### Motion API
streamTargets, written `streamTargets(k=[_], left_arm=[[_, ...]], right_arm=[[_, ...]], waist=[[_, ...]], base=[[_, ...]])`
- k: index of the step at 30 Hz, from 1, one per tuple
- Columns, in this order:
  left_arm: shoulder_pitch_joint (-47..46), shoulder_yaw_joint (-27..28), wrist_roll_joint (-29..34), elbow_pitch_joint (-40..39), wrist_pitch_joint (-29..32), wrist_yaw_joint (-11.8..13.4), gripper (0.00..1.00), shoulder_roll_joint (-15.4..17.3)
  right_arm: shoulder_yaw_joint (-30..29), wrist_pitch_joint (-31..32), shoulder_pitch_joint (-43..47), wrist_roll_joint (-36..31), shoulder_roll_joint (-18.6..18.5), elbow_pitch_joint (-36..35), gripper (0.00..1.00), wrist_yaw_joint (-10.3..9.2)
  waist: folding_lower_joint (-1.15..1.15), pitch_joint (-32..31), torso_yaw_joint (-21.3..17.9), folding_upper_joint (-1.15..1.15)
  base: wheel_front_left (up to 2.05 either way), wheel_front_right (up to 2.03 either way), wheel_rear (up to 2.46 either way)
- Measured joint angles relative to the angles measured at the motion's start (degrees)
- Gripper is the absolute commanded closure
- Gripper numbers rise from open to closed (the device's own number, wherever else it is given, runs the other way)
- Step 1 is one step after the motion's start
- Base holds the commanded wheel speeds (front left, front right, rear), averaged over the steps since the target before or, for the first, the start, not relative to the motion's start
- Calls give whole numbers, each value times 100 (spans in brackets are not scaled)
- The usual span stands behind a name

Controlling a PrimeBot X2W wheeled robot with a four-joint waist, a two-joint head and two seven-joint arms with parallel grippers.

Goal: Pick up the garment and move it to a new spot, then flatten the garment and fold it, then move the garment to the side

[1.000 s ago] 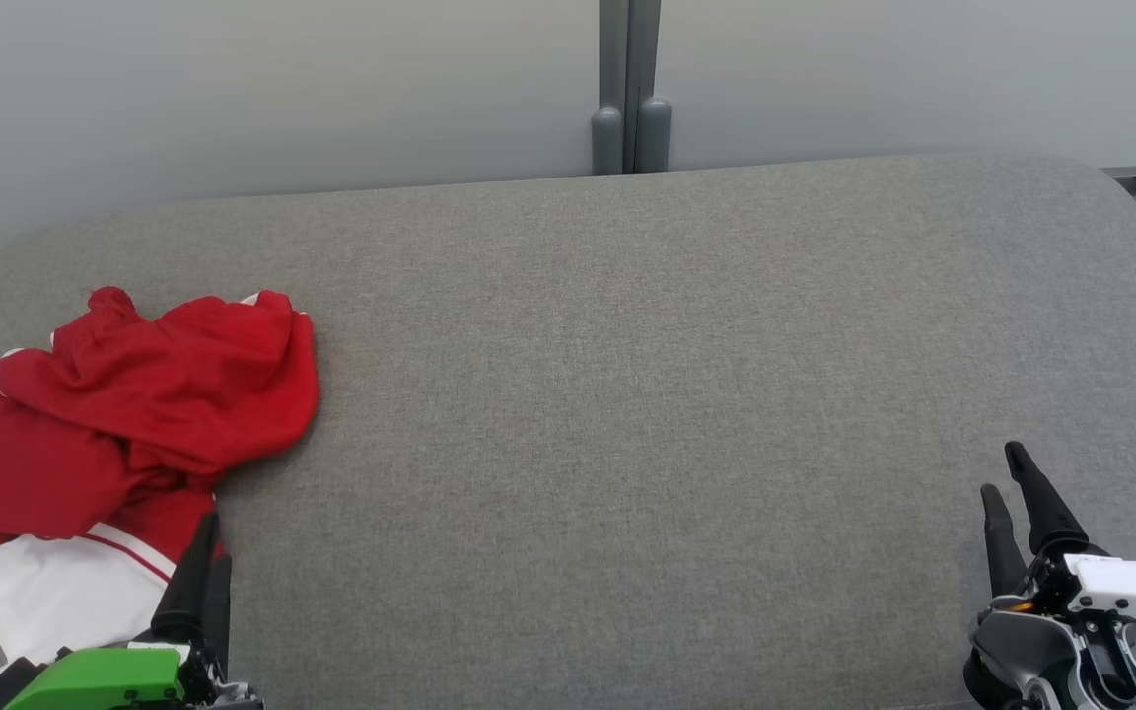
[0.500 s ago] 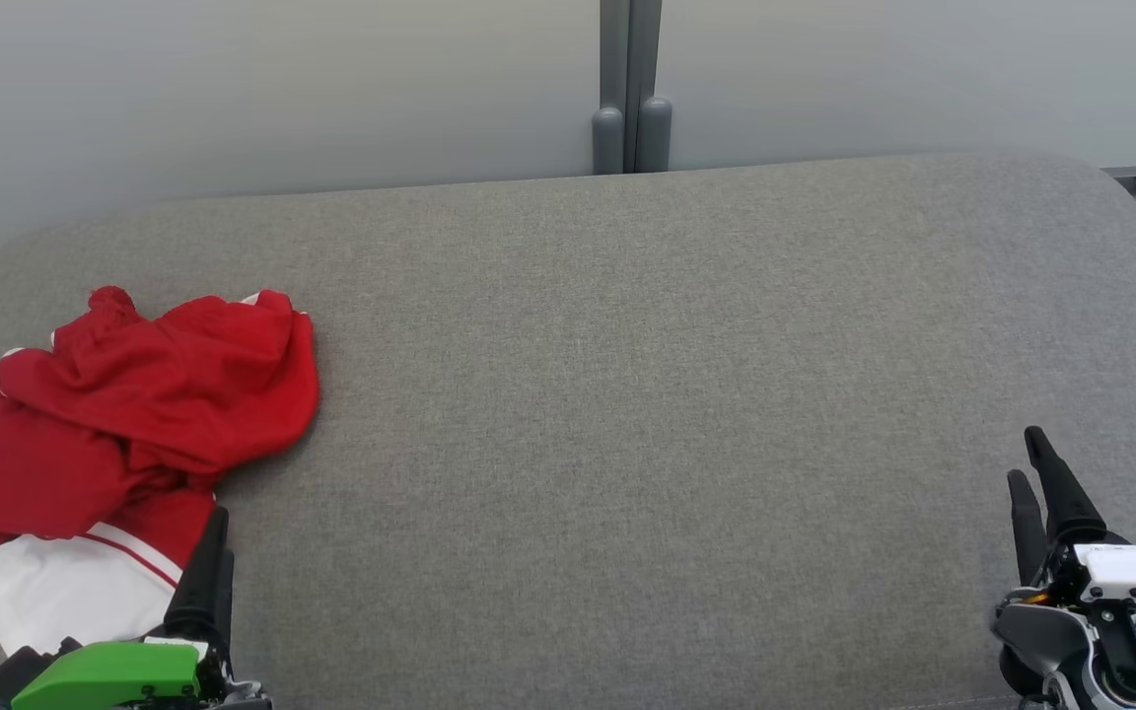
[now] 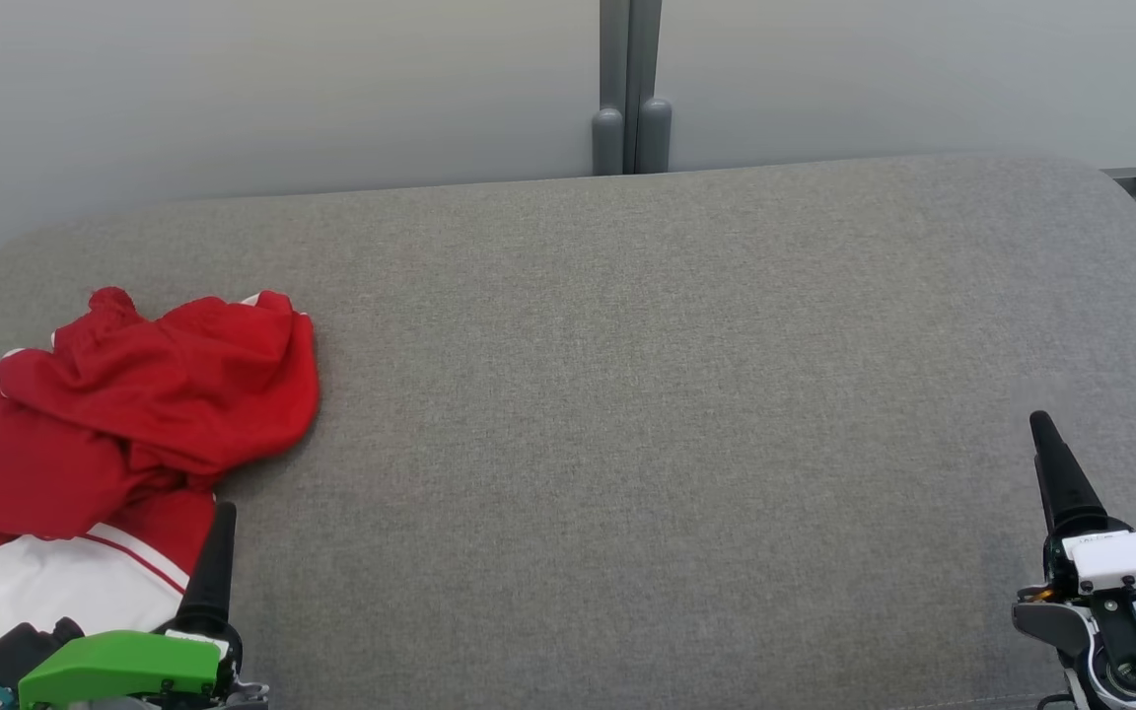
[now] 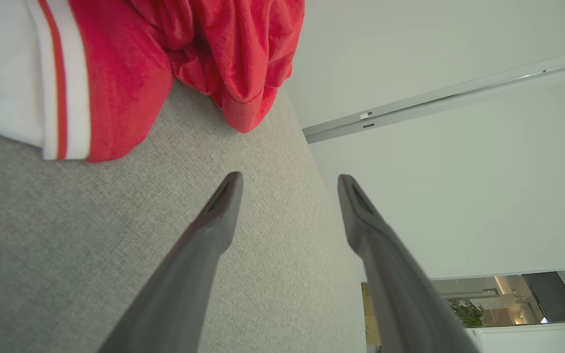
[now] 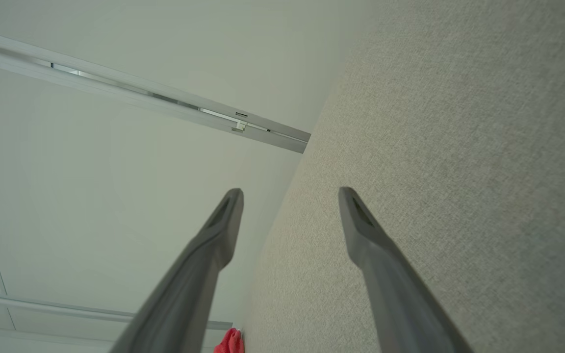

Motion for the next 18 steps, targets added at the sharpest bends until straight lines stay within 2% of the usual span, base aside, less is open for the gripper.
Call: streamTargets(k=[18], left_arm=[[-63,-155,1627,-153,-305,194,0,55]], right_arm=[[302,-296,2,-1705,-229,-334,0,-157]], waist=[[0,-28,-12,0]], base=[[0,0,0]])
